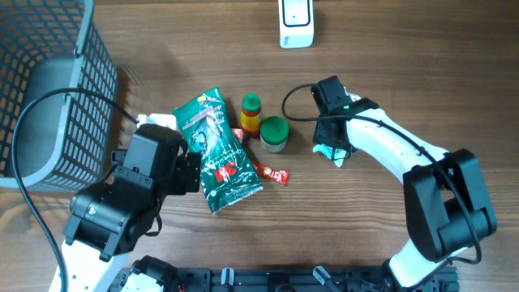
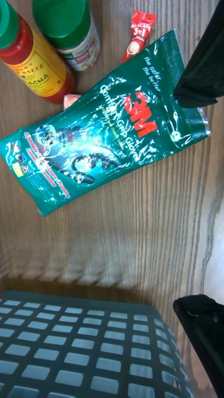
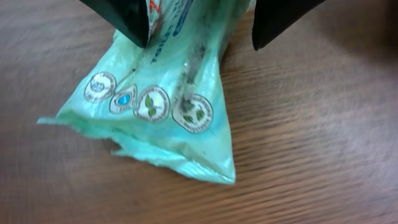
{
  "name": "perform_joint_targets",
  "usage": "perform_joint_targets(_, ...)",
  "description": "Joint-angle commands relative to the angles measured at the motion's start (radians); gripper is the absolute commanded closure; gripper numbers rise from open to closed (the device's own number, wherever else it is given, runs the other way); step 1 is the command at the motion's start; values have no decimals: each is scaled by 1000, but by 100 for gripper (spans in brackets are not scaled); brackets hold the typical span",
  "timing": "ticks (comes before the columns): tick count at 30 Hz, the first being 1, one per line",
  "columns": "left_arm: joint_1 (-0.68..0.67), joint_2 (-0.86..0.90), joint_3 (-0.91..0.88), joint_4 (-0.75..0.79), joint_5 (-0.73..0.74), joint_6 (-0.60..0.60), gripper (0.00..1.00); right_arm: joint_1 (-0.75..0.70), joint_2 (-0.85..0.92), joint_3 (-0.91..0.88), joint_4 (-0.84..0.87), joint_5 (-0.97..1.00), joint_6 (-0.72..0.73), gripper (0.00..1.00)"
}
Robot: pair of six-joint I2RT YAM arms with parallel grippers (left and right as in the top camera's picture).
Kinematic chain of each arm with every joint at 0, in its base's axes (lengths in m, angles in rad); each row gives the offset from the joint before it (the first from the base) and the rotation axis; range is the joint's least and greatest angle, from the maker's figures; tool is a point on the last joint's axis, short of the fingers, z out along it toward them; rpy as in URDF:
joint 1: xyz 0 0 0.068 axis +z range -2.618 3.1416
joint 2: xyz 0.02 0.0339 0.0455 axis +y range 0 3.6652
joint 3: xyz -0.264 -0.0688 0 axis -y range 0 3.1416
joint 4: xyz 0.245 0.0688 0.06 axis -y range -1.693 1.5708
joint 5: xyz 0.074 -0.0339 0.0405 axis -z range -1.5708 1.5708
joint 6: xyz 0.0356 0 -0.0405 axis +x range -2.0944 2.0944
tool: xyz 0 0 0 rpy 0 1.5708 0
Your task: Scan the item barcode
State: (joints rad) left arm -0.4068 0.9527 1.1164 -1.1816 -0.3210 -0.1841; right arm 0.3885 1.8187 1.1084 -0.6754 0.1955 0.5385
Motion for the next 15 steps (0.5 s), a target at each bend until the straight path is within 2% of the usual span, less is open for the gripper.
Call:
perform_joint_targets(1,-1,3,0,3,-10,12,0,1,16,34,-56,18,-201,37)
perform_joint_targets(3,-1,3,0,3,-10,12,0,1,7,51,-97,-7,-196,17)
perform_joint_targets(4,-1,3,0,3,-10,12,0,1,-1,67,-118,-23,-194,15)
perform_joint_targets(5,-1,3,0,3,-10,12,0,1,-20,100,-151,-52,-181,0)
perform_joint_targets(10,-1,3,0,3,-10,12,0,9,-67,148,-187,-58,-114,0)
perform_joint_targets(13,-1,3,0,3,-10,12,0,39,-35,142,-191,5,-95,0)
perform_joint_targets(14,-1,3,0,3,-10,12,0,53,-14,142,-191,31,-62,2)
perform_joint_targets(15,-1,3,0,3,-10,12,0,62,-2,142,-193,43,-42,7)
